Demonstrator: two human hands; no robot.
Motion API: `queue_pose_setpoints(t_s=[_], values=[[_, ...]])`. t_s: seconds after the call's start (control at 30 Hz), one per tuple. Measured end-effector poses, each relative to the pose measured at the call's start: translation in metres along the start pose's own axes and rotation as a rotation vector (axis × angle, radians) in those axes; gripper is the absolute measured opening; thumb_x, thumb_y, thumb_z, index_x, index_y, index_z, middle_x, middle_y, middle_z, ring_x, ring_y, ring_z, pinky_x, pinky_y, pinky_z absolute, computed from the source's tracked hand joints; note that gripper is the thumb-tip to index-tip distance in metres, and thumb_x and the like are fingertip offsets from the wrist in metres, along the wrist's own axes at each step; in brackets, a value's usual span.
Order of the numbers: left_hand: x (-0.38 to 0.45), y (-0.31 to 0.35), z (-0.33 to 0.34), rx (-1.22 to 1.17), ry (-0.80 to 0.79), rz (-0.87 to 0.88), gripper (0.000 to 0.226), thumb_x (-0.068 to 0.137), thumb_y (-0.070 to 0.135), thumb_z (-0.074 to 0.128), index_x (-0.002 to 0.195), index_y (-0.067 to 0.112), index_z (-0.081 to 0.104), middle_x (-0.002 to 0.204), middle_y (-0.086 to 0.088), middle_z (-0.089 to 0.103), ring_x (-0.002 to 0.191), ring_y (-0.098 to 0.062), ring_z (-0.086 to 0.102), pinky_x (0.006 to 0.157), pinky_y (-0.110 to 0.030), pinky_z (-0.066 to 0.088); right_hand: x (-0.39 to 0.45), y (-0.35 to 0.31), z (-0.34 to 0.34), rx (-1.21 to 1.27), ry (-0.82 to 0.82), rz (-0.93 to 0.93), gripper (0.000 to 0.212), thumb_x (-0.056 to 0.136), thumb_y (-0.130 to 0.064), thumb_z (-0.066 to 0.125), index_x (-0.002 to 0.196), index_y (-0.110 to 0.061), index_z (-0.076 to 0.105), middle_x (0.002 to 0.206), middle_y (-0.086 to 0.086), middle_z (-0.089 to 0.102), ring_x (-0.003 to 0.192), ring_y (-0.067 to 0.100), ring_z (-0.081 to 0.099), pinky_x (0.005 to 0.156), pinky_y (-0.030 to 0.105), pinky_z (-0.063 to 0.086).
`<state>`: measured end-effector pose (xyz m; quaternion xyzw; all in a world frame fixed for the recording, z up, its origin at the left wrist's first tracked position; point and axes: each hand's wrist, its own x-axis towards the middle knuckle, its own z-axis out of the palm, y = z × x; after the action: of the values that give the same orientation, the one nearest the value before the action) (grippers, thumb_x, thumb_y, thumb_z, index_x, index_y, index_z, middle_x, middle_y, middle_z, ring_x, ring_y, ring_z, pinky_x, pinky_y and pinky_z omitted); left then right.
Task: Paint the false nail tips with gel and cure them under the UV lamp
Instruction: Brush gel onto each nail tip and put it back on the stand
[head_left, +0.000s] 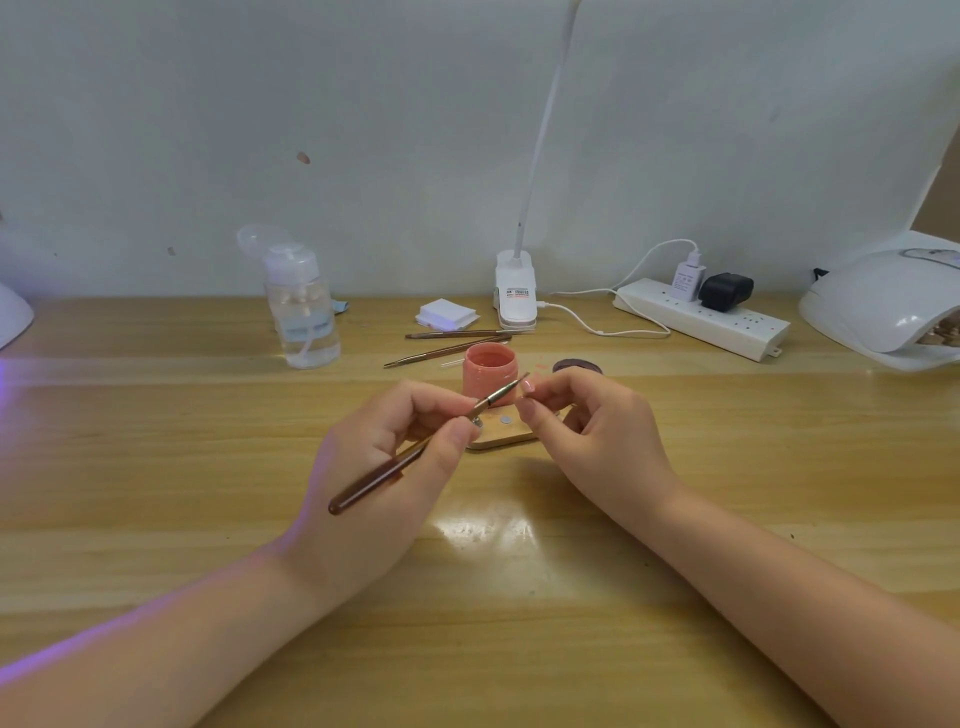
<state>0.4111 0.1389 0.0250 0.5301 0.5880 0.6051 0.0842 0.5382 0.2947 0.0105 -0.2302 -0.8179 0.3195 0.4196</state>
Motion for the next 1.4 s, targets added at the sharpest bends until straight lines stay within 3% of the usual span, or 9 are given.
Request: queue_pose_setpoints(t_s=[0.2, 0.37, 0.53, 0.73, 0.97, 1.07, 1.3, 1.4], values=[[-0.0023, 0.0000, 0.0037, -0.006, 0.031, -0.025, 0.020, 0.080, 0.045, 0.061, 0.099, 0.038, 0.064, 0.092, 0.008, 0.072, 0.093, -0.015, 0.069, 0.084, -0.038, 0.055, -0.0006, 0.0009, -0.0009, -0.009, 0.006, 0.008, 0.002, 0.085, -0.020, 0.072, 0.087, -0.021, 0.071, 0.072, -0.012, 0.064, 0.047, 0.007, 0.043, 0.052, 0.016, 0.035], [-0.0027, 0.0008, 0.0046, 0.028, 0.013, -0.019, 0.017, 0.086, 0.027, 0.061, 0.099, 0.035, 0.066, 0.091, 0.012, 0.072, 0.090, -0.009, 0.069, 0.080, -0.025, 0.054, -0.0007, -0.0005, -0.0007, -0.027, 0.008, 0.006, 0.003, 0.085, -0.020, 0.072, 0.088, -0.020, 0.072, 0.074, -0.011, 0.065, 0.048, 0.007, 0.044, 0.054, 0.019, 0.037], [-0.0028, 0.0013, 0.0044, -0.009, 0.020, -0.031, 0.016, 0.086, 0.027, 0.061, 0.099, 0.031, 0.068, 0.089, 0.004, 0.073, 0.085, -0.016, 0.069, 0.077, -0.034, 0.055, -0.0013, -0.0015, -0.0015, -0.042, 0.002, 0.010, 0.003, 0.085, -0.021, 0.072, 0.088, -0.020, 0.072, 0.075, -0.010, 0.066, 0.049, 0.007, 0.044, 0.054, 0.019, 0.036], [-0.0033, -0.0011, 0.0028, 0.010, -0.014, -0.020, 0.011, 0.086, 0.031, 0.062, 0.093, 0.028, 0.069, 0.085, 0.008, 0.073, 0.084, -0.011, 0.069, 0.079, -0.037, 0.055, -0.0017, -0.0037, -0.0019, -0.051, -0.001, 0.014, 0.001, 0.085, -0.020, 0.072, 0.086, -0.019, 0.072, 0.074, -0.010, 0.066, 0.050, 0.007, 0.044, 0.056, 0.020, 0.037], [-0.0031, -0.0014, 0.0020, -0.067, 0.004, -0.005, 0.023, 0.085, 0.039, 0.056, 0.092, 0.022, 0.069, 0.080, 0.005, 0.073, 0.077, -0.008, 0.068, 0.072, -0.020, 0.053, -0.0016, -0.0028, -0.0020, -0.033, -0.014, 0.016, 0.002, 0.086, -0.020, 0.072, 0.087, -0.019, 0.073, 0.071, -0.013, 0.064, 0.050, 0.007, 0.043, 0.054, 0.017, 0.035], [-0.0008, -0.0037, 0.0027, -0.078, 0.008, -0.041, 0.011, 0.088, 0.030, 0.061, 0.093, 0.024, 0.069, 0.081, 0.005, 0.073, 0.077, -0.013, 0.067, 0.072, -0.022, 0.054, -0.0017, -0.0019, -0.0018, -0.009, -0.015, 0.007, 0.002, 0.086, -0.019, 0.072, 0.088, -0.019, 0.072, 0.069, -0.014, 0.062, 0.049, 0.007, 0.042, 0.052, 0.016, 0.033], [0.0027, -0.0064, 0.0032, -0.143, 0.052, -0.098, 0.014, 0.087, 0.027, 0.058, 0.096, 0.025, 0.068, 0.083, 0.008, 0.074, 0.078, -0.004, 0.067, 0.074, -0.016, 0.051, -0.0018, -0.0023, -0.0016, 0.007, -0.008, -0.008, 0.004, 0.086, -0.017, 0.072, 0.090, -0.018, 0.072, 0.074, -0.009, 0.067, 0.049, 0.009, 0.043, 0.054, 0.023, 0.037], [0.0009, -0.0057, 0.0040, -0.119, 0.035, -0.070, 0.014, 0.088, 0.028, 0.060, 0.098, 0.032, 0.068, 0.087, 0.008, 0.074, 0.083, -0.007, 0.068, 0.077, -0.020, 0.053, -0.0019, -0.0030, -0.0019, 0.001, 0.003, -0.012, 0.004, 0.085, -0.017, 0.072, 0.089, -0.018, 0.073, 0.078, -0.006, 0.069, 0.049, 0.007, 0.042, 0.054, 0.023, 0.037]])
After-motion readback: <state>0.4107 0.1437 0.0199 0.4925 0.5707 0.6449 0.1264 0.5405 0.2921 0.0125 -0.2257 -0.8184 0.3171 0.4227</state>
